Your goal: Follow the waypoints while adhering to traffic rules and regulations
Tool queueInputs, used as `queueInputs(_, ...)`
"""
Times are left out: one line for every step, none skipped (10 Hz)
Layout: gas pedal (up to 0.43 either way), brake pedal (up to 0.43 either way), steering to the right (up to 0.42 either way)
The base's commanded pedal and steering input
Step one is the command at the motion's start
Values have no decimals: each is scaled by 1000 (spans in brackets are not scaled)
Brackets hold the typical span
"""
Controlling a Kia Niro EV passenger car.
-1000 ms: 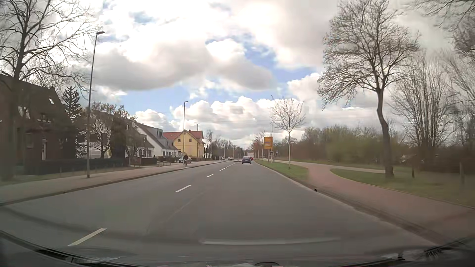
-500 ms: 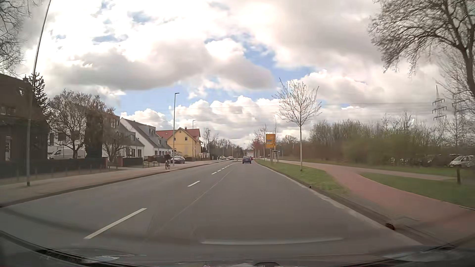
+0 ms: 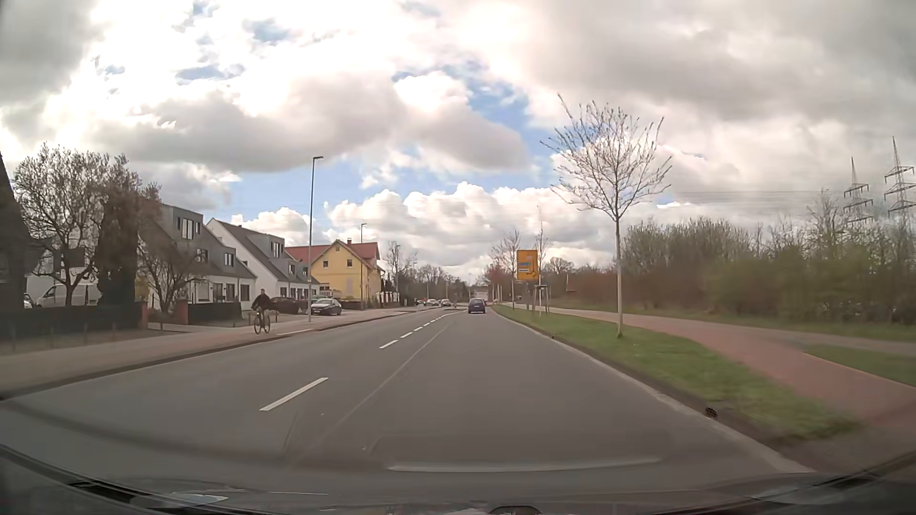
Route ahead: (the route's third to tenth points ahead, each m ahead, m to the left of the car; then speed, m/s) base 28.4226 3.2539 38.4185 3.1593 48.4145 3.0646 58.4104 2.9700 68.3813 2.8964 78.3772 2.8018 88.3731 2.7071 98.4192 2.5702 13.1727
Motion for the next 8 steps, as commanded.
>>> queueInputs(0,0,0)
queueInputs(0,0,0)
queueInputs(0,0,2)
queueInputs(20,0,3)
queueInputs(47,0,4)
queueInputs(138,0,4)
queueInputs(157,0,3)
queueInputs(157,0,3)
